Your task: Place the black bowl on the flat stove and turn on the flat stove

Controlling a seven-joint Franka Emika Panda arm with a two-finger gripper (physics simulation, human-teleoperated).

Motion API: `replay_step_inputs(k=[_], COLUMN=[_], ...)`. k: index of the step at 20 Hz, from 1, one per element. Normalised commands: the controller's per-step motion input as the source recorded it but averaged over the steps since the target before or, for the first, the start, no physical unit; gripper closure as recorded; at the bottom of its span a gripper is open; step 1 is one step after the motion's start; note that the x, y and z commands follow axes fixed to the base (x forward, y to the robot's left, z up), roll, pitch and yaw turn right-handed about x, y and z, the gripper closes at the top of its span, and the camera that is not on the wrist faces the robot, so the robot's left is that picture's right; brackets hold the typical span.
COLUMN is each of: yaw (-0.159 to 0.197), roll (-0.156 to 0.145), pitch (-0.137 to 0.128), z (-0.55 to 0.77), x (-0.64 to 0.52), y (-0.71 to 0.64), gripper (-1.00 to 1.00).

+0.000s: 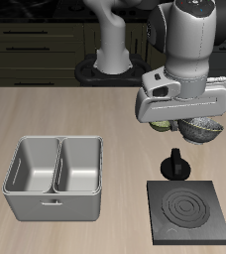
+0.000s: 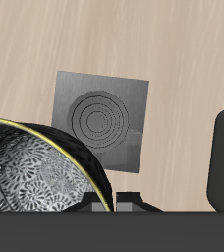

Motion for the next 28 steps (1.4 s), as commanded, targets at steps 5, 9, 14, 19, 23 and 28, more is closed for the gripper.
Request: replay_step_inputs(k=[5, 9, 14, 19, 23, 28], yaw=[0.018, -0.014, 0.015, 0.022, 0.018, 0.013], roll=[0.001, -0.007, -0.021, -0.007, -0.014, 0.004], pitch=[-0.002, 0.016, 0.017, 0.033, 0.017, 0.022], z=[0.03, -0.01, -0.09, -0.15, -0.11, -0.14], x=[0.18, 0.28, 0.22, 0.16, 0.08, 0.03], y=[0.05, 0.02, -0.04, 0.09, 0.02, 0.05], gripper=[1.0, 1.0, 1.0, 1.0, 1.0, 1.0])
